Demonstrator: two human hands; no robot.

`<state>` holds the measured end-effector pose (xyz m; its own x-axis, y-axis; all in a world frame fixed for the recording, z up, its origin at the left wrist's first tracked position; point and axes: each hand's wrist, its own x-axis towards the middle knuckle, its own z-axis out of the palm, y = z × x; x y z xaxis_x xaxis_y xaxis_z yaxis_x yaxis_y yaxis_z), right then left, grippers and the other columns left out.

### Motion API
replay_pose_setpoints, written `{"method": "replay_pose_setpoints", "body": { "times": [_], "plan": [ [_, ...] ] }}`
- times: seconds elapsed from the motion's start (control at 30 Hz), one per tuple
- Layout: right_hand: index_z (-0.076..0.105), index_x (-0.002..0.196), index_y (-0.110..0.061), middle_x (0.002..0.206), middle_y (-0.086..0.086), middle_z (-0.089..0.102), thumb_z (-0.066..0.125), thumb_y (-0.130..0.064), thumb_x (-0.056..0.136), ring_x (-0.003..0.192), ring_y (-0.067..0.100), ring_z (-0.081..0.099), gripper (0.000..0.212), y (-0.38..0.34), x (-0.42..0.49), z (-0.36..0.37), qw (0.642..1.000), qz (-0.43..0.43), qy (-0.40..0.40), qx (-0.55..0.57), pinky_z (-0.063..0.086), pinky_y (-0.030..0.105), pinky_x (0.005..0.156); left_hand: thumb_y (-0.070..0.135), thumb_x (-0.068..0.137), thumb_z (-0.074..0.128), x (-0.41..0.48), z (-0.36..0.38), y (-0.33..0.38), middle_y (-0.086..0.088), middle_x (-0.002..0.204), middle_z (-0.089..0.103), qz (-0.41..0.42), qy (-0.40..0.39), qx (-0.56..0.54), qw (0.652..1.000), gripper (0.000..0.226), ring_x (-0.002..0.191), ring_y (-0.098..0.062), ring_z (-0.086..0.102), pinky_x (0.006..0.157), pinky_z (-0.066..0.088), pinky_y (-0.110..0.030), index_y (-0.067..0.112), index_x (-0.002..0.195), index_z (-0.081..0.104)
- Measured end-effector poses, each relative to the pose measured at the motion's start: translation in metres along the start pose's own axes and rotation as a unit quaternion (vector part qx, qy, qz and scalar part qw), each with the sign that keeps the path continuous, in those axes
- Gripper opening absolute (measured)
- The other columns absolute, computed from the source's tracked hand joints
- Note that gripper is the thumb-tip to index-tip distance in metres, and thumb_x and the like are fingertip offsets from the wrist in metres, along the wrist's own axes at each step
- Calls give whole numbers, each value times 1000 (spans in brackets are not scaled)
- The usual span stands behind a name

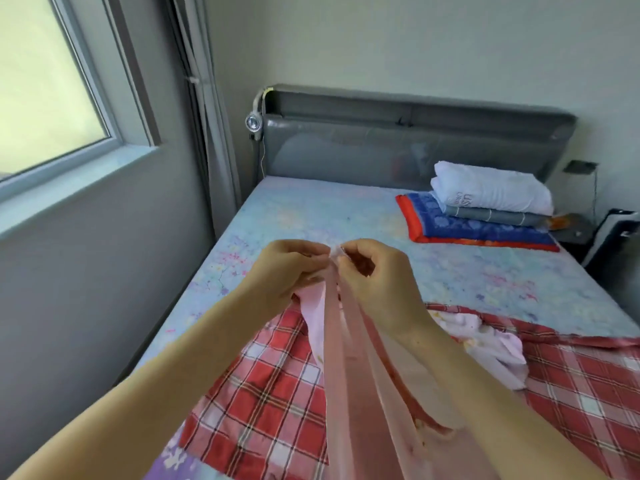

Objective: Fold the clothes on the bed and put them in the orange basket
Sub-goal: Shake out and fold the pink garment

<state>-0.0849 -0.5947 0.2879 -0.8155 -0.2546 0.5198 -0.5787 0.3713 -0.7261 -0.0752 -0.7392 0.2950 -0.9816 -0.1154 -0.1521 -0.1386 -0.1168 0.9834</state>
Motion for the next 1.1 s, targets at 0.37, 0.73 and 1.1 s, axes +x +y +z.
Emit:
{"method": "replay_pose_setpoints", "body": {
  "times": [0.37, 0.73, 1.1],
  "plan": [
    [73, 86, -8, 73, 5, 66, 62, -26, 89, 69, 19, 60, 21, -59, 5, -183, 979, -76, 174, -71, 49, 36, 64, -5, 85, 51, -48, 168, 147, -10, 56, 61, 23, -111, -14, 993, 21, 40, -13, 56, 53, 54, -22, -1, 67, 60],
    [68, 104, -3, 79, -5, 47, 49, -12, 96, 69, 2, 46, 22, -68, -49, -253, 970, -106, 102, -192, 37, 8, 66, -1, 87, 54, -97, 250, 159, -9, 63, 48, 0, -160, 146, 976, 14, 41, -14, 46, 44, 47, -20, 1, 74, 53],
    [54, 114, -21, 90, -8, 60, 65, -28, 86, 83, 4, 58, 31, -43, -87, -252, 958, 30, 271, -86, 45, 12, 72, -14, 84, 56, -98, 277, 167, -15, 77, 57, 62, -128, 62, 988, 17, 62, -21, 59, 51, 56, -25, 1, 75, 55]
  ]
}}
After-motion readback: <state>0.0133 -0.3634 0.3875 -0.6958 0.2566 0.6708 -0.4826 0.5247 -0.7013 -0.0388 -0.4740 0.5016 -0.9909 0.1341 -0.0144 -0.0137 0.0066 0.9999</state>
